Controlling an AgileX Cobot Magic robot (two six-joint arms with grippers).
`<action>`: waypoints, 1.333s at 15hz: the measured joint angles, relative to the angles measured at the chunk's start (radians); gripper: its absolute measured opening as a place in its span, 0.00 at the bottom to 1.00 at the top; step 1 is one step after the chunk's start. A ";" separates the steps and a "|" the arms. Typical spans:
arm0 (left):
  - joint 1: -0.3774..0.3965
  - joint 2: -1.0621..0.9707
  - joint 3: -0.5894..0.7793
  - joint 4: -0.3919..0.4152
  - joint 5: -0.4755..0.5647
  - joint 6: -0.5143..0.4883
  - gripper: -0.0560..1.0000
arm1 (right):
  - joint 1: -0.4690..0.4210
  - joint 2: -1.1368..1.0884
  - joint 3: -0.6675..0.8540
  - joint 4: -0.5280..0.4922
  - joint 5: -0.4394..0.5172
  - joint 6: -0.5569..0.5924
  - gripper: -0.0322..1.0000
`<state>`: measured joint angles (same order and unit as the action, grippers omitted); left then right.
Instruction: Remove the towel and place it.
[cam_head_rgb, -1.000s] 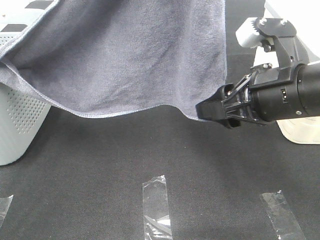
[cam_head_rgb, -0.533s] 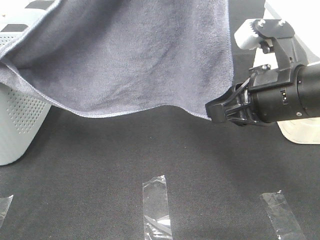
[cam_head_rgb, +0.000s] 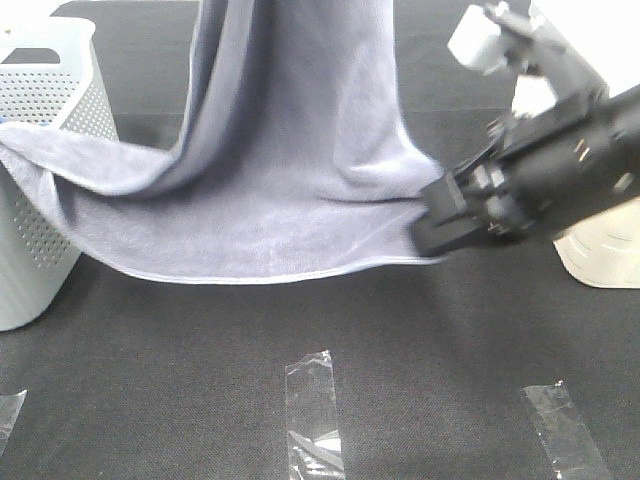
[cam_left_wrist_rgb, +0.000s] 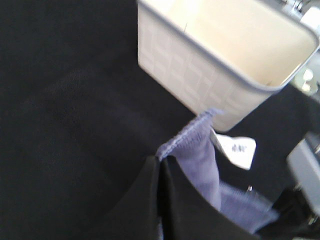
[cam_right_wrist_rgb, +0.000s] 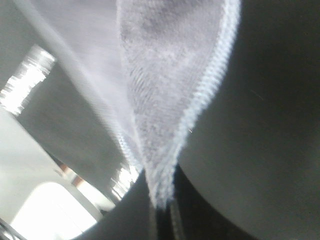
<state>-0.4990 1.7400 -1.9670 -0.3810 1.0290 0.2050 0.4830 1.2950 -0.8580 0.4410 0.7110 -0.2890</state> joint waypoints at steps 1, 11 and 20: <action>0.000 0.024 0.000 0.014 0.029 -0.020 0.05 | 0.000 0.000 -0.069 -0.178 0.087 0.153 0.03; 0.001 0.229 0.000 0.097 -0.337 -0.086 0.05 | 0.000 0.254 -0.608 -0.866 0.363 0.502 0.03; 0.174 0.241 0.000 0.187 -1.501 -0.045 0.05 | -0.091 0.603 -1.310 -1.231 -0.318 0.534 0.03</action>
<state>-0.3250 1.9810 -1.9670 -0.1940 -0.4720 0.1600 0.3920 1.8980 -2.1680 -0.7900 0.3930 0.2450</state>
